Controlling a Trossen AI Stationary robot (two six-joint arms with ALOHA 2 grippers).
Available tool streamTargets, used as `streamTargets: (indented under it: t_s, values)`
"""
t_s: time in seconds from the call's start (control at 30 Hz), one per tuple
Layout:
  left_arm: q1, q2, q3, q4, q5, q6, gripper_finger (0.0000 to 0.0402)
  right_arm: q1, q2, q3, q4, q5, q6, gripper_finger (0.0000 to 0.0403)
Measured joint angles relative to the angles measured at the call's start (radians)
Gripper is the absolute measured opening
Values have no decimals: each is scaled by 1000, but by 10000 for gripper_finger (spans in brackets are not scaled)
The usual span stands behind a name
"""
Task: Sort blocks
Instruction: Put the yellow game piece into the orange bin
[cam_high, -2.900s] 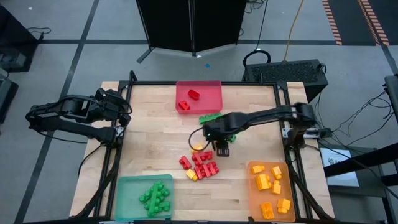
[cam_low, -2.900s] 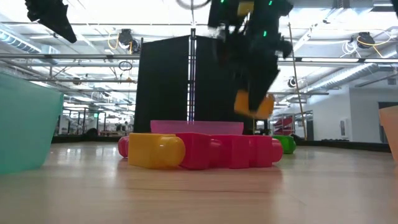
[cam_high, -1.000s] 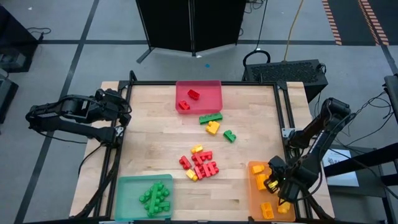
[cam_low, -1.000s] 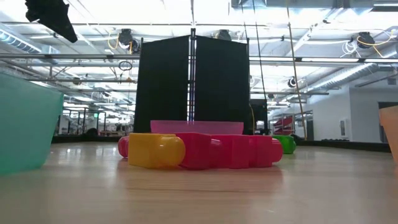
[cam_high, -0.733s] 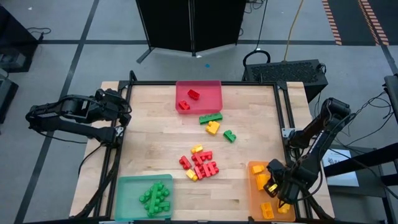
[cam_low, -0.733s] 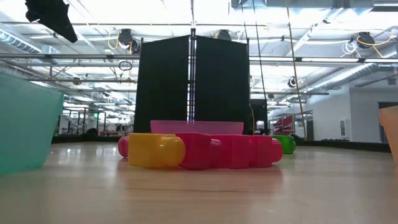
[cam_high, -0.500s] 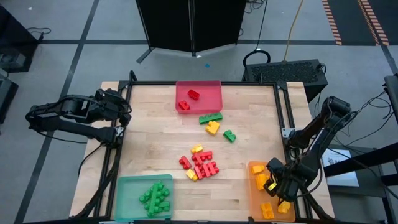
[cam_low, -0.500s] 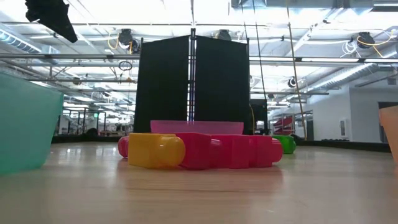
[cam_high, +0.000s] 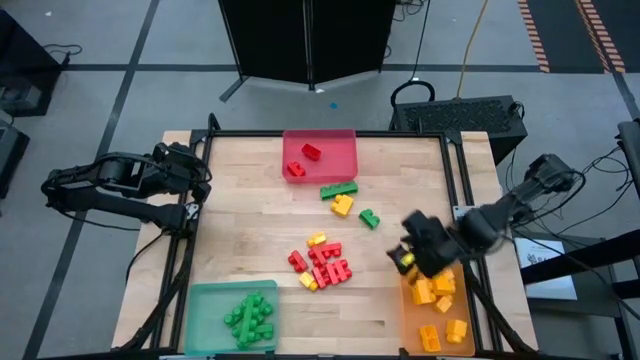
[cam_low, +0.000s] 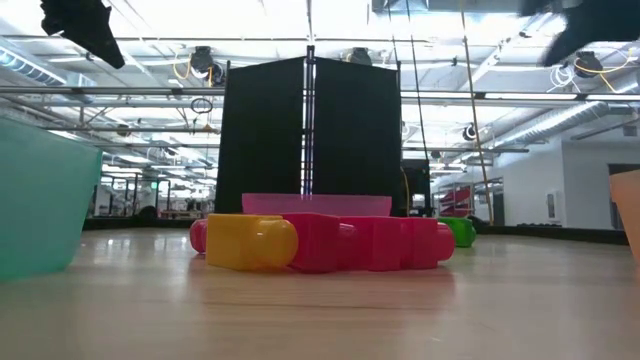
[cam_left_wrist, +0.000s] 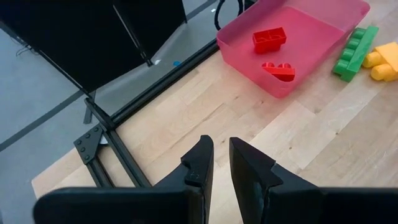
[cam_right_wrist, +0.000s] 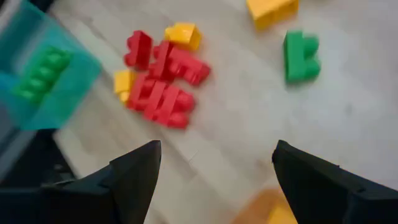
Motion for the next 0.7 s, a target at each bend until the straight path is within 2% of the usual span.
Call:
streamTargets:
  t_s: [0.1, 0.3, 0.5, 0.7]
  values:
    - [0, 0, 0, 0, -1, 0, 59, -119, 35, 31, 14, -59, -189, 299]
    - [0, 0, 0, 0, -4, 0, 59, -356, 118, 49, 115, -90, -478, 299]
    - [0, 0, 0, 0, -5, 1, 59, -577, 234, 50, 319, -242, -563, 299]
    - [0, 0, 0, 0, -7, 1, 59, -667, 374, 51, 479, -356, -745, 299]
